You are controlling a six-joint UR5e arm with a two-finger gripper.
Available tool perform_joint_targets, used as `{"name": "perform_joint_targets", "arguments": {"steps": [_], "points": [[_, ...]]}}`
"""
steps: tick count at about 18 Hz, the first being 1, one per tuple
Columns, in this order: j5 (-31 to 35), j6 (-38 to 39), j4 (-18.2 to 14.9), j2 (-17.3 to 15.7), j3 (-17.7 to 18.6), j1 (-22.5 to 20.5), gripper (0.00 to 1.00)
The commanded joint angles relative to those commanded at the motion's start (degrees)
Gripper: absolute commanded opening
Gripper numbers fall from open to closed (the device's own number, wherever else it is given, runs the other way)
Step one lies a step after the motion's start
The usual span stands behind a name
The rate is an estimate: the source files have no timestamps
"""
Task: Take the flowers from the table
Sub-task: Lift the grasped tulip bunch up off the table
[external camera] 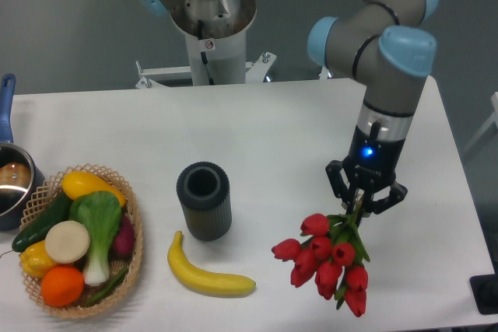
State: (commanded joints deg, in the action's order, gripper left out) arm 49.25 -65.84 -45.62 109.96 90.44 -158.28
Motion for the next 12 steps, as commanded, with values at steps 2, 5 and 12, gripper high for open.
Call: {"name": "perform_joint_targets", "arguments": {"steps": [2,5,12], "points": [[-5.0,0.8,0.0,-0.7,0.0,-1.9,0.22],[-9.4,0.8,0.0,-0.9,0.0,-3.6,0.22],[-11.0,0.7,0.0,-1.2,0.0,-4.6,0.22]]}}
